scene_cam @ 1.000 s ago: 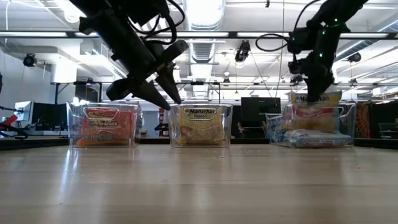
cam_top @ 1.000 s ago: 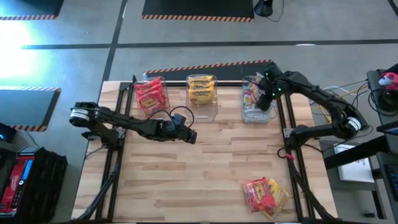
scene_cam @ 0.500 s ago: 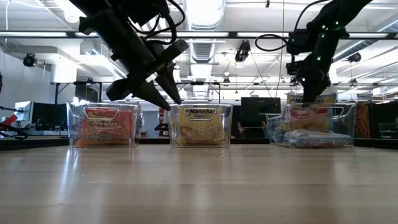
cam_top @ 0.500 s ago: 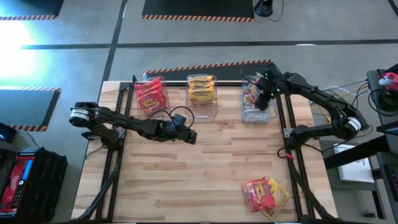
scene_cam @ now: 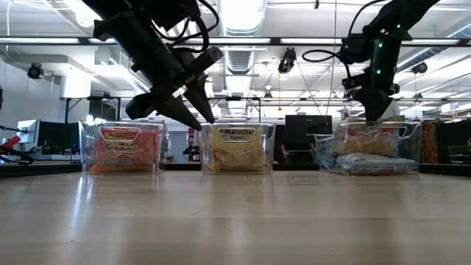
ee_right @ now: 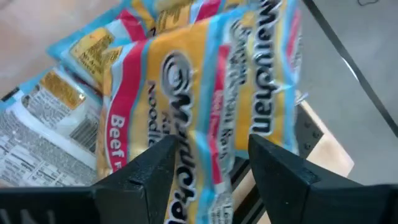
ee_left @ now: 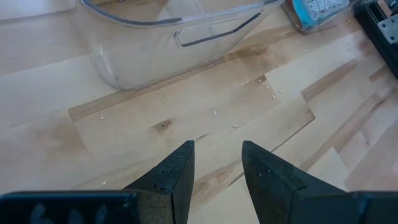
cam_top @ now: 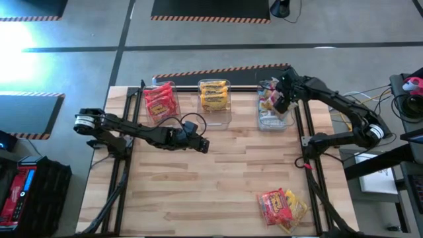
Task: Sort Maruchan noodles
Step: Put the blue noodle pack into the right transparent bin, then move the noodle packs to the middle right of the table
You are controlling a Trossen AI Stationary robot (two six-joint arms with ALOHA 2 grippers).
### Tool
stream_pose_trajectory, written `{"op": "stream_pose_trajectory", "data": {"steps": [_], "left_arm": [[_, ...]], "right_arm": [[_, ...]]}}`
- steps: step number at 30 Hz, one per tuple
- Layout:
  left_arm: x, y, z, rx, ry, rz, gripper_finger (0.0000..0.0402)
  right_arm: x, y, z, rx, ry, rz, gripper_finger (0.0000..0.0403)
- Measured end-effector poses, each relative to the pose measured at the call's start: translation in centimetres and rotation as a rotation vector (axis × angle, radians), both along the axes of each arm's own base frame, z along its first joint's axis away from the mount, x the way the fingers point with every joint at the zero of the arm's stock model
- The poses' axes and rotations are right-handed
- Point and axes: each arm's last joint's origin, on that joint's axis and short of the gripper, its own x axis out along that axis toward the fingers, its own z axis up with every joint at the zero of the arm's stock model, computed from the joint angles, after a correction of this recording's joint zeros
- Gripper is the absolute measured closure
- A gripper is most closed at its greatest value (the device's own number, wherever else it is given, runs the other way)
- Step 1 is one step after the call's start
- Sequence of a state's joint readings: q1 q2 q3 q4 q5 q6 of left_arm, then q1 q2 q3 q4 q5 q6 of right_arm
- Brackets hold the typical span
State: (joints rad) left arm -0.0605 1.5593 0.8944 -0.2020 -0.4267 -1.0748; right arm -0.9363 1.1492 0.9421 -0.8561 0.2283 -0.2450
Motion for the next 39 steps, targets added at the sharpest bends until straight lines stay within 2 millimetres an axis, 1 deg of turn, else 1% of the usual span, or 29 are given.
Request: {"op": "stream_pose_trajectory", "data": {"steps": [5,8,10,13,15,18,23,28,32,36,39], "left_arm": [[0.0,0.0,0.0,-0.014,0.0,-0.012,0.0284],[0.0,-0.1,0.0,-0.018,-0.001,-0.011,0.0284],[0.0,-0.1,0.0,-0.02,-0.002,-0.009,0.0284],[0.1,-0.1,0.0,-0.023,-0.011,-0.007,0.0284],[0.1,-0.1,0.1,-0.027,-0.013,-0.009,0.0284],[0.1,-0.1,0.0,-0.027,-0.013,-0.01,0.0284],[0.1,-0.1,0.1,-0.04,-0.024,0.002,0.0284],[0.9,-0.6,0.5,-0.087,-0.122,-0.04,0.0284],[2.1,-2.2,0.0,-0.104,-0.203,-0.082,0.0284],[3.4,-4.6,-1.1,-0.144,-0.269,-0.124,0.0284],[4.2,-6.3,-1.9,-0.157,-0.285,-0.161,0.0284]], "right_arm": [[0.4,-0.5,2.1,-0.054,-0.057,-0.028,0.0211],[0.6,-0.7,3.6,-0.063,-0.148,-0.073,0.0211],[1.0,-0.6,4.3,0.003,-0.282,-0.083,0.0211],[1.9,0.0,4.7,0.175,-0.509,-0.035,0.0211],[2.7,0.7,4.7,0.27,-0.597,0.007,0.0211],[3.7,2.6,4.2,0.346,-0.605,0.055,0.0211],[5.0,6.7,3.8,0.419,-0.617,0.133,0.0211],[5.9,10.6,3.5,0.467,-0.66,0.172,0.0211],[6.3,13.2,2.7,0.506,-0.627,0.168,0.0211],[6.7,15.9,1.6,0.604,-0.583,0.159,0.0211],[6.8,18.1,0.9,0.681,-0.544,0.149,0.0211]]}}
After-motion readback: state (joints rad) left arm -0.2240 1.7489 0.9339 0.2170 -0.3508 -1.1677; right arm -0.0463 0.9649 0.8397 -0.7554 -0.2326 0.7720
